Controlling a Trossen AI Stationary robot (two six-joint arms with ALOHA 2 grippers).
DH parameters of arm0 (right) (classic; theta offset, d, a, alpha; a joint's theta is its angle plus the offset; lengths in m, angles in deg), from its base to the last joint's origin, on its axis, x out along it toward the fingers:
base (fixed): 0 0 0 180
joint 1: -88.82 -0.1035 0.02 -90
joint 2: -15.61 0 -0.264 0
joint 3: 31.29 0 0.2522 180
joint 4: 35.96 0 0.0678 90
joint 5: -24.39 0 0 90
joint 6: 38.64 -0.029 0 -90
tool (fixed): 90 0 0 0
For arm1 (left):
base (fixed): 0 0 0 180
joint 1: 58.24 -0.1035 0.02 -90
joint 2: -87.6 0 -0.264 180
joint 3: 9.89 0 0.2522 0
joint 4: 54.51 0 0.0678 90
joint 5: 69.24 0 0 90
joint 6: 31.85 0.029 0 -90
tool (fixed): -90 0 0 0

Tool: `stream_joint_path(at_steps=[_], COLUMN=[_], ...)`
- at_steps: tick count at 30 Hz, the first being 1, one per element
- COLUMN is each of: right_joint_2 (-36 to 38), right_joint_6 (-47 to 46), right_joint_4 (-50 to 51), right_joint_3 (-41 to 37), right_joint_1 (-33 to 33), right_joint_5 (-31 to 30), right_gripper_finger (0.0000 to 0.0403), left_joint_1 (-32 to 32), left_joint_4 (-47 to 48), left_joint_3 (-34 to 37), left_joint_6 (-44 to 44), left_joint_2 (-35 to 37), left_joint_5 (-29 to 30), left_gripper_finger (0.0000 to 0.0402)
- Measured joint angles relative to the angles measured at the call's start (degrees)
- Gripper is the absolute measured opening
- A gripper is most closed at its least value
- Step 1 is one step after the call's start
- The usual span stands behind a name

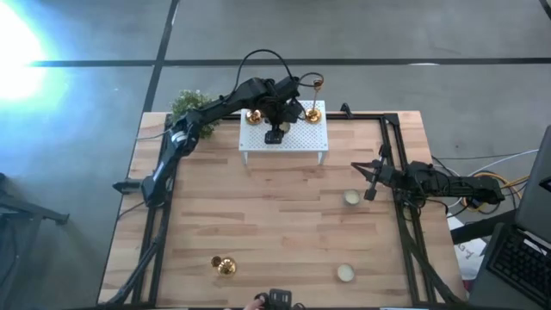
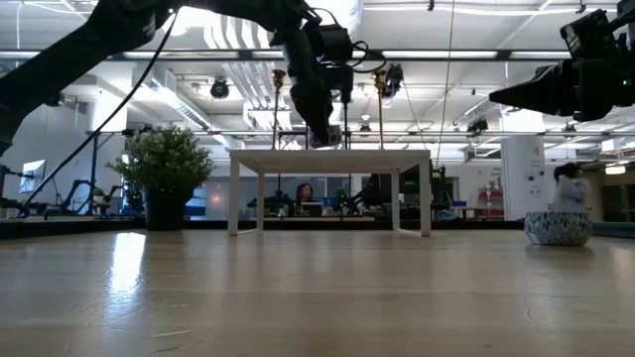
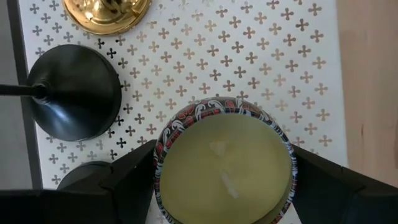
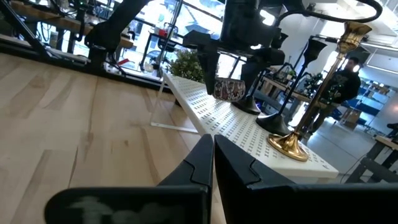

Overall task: Pick & Place candle stick holders
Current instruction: Put the black scented candle on the shelf

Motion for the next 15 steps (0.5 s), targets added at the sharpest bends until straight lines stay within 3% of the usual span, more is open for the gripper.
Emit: stream_joint_path(at_steps=[15], right_joint_2=[0.0], right_joint_6=[0.0], right_joint_4=[0.0], right_joint_3=[0.0], right_joint_1=[0.0], right_joint_5=[0.0], right_gripper_finger=[0.0008], left_joint_1=[-0.2], left_joint_4=[-0.02], left_joint_3=[0.04], left_joint_6=[1.98], left_joint_2=[0.0], left_joint_5=[-0.01], left_gripper_finger=[0.0303])
